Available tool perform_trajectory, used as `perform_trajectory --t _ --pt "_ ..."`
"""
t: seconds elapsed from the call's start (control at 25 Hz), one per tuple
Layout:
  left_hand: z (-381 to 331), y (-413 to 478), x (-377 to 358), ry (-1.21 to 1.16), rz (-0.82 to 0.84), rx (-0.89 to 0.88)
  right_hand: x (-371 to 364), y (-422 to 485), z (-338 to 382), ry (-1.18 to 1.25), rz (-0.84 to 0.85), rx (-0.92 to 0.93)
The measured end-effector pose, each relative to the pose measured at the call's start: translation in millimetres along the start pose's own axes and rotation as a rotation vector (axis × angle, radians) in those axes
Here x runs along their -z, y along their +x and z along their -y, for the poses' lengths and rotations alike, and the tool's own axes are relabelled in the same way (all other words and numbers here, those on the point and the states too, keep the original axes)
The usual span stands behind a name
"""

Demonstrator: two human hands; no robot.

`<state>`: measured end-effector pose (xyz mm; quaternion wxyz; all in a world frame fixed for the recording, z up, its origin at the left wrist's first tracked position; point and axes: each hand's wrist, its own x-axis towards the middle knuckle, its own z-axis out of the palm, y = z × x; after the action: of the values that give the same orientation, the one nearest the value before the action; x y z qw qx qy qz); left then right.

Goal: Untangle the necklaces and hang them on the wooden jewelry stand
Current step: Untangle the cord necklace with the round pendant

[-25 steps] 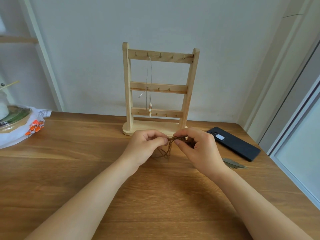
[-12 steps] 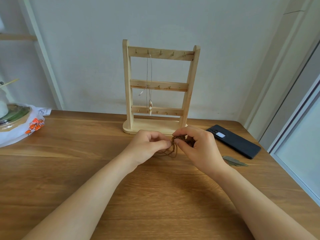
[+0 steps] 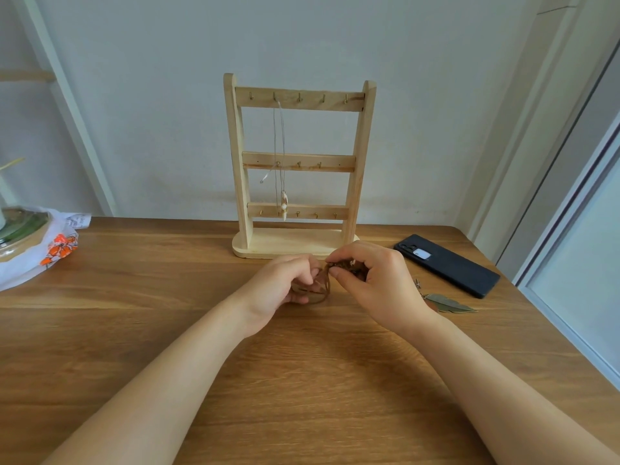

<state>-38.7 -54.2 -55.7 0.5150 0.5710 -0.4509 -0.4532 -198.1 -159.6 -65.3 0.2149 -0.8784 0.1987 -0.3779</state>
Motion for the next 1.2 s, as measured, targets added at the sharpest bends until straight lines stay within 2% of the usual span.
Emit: perform_trajectory --t 0.08,0.12,0.24,0.32,0.48,0.76,0.88,0.96,1.08,1.2 --pt "-0.7 -0.2 3.5 -0.149 -0.048 -0.011 1.0 -0.4 -0.7 -0.015 -0.011 -0.028" --pt "-2.2 0.2 6.1 -0.221 -0.143 -0.019 1.8 0.3 -1.7 -0.022 -0.023 -0.051" --pt "-6.7 1.4 16.5 -0.302 -0.569 -0.014 5.4 3.6 -6.4 -0.018 -0.046 -0.116" --pt "-6.6 3.3 25.5 -0.343 -0.762 -0.017 6.8 5.3 -8.4 -0.021 -0.045 -0.137" --pt "-6.7 3.4 37.5 -0.534 -0.841 0.066 6.7 5.8 -9.6 -0.029 -0.012 -0.171" --pt "-6.0 3.0 39.8 -0.407 -0.924 0.041 9.7 5.8 -13.0 0.007 0.026 -0.188" --pt "-6.8 1.2 38.0 -0.257 -0.886 0.014 9.1 4.1 -10.7 0.004 0.023 -0.157" --pt "-8.1 -0.8 33.5 -0.145 -0.816 -0.063 8.0 3.5 -10.3 0.007 0.011 -0.132" --pt "-10.6 -0.6 19.9 0.012 -0.564 -0.163 6.7 3.4 -10.7 0.002 0.034 -0.096" --pt "-5.7 1.5 6.8 0.176 -0.276 -0.105 5.1 2.7 -8.7 -0.010 0.058 -0.045"
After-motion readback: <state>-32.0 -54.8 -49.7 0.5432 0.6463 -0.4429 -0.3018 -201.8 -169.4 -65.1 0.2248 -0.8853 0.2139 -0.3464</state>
